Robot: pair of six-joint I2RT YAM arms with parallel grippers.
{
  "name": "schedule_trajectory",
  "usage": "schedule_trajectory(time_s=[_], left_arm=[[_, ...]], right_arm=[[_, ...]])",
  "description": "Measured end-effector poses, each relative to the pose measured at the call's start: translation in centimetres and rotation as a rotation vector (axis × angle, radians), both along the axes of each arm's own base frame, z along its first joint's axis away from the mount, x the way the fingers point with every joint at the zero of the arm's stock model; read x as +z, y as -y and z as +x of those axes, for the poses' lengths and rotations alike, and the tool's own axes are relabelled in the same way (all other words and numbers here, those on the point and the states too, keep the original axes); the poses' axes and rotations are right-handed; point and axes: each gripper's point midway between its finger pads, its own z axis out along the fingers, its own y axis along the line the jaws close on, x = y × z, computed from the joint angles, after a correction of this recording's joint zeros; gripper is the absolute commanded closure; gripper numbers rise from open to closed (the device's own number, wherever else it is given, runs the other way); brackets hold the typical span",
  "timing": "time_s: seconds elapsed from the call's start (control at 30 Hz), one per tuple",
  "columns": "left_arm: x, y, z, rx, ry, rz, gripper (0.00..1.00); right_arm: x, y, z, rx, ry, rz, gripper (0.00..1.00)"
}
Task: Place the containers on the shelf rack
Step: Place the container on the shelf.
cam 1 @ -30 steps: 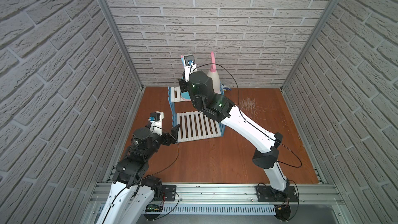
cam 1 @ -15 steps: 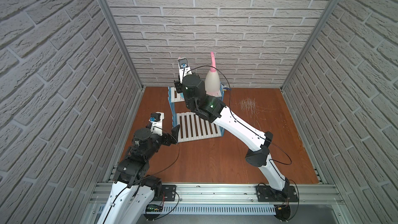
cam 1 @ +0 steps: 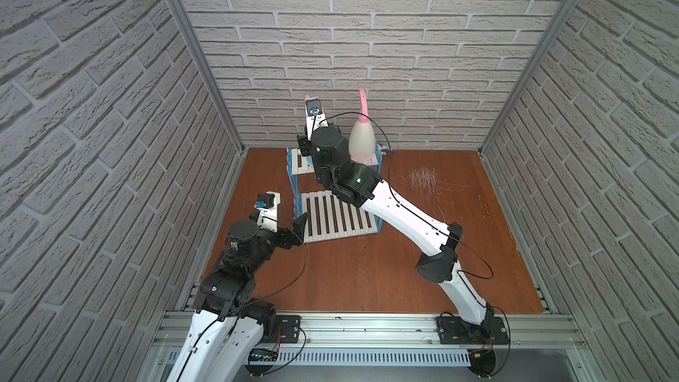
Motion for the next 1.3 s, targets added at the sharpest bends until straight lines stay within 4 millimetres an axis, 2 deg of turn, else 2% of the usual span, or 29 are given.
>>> schedule_trajectory(time_s=[0.33,0.43,0.57,0.7,0.83,0.87,1.17,1.3], left_arm=[[-0.2,0.1,0.0,-0.007,-0.005,-0.001,0.02],[-0.2,0.1,-0.1,-0.008,-0.003,-0.002,0.02],[-0.1,0.1,-0.1,-0.008,-0.002,-0.002,0.02],[-0.1,0.1,-0.1,-0.008,-0.001,-0.002,0.02],[-0.1,0.1,-0.1,-0.010,-0.001,-0.002,0.02],[-0.1,0.1,-0.1,-0.010,-0.001,-0.002,0.02],[-0.1,0.2,-0.2,-0.016,0.003,-0.005,0.02],[0.0,0.5,-0.3,-0.030,0.012,-0.012,0.02]], right_arm=[[0.0,0.2,0.2,-0.007,-0.001,0.010,0.96],[0.0,0.2,0.2,-0.007,-0.001,0.012,0.82],[0.0,0.2,0.2,-0.007,-0.004,0.020,0.51],[-0.1,0.2,0.3,-0.007,-0.006,0.020,0.36],[-0.1,0.2,0.2,-0.007,-0.006,0.018,0.06],[-0.1,0.2,0.2,-0.007,-0.008,0.017,0.02],[-0.7,-0.5,0.0,0.037,-0.024,-0.015,0.00],[-0.5,-0.9,-0.7,0.090,-0.035,-0.045,0.01]])
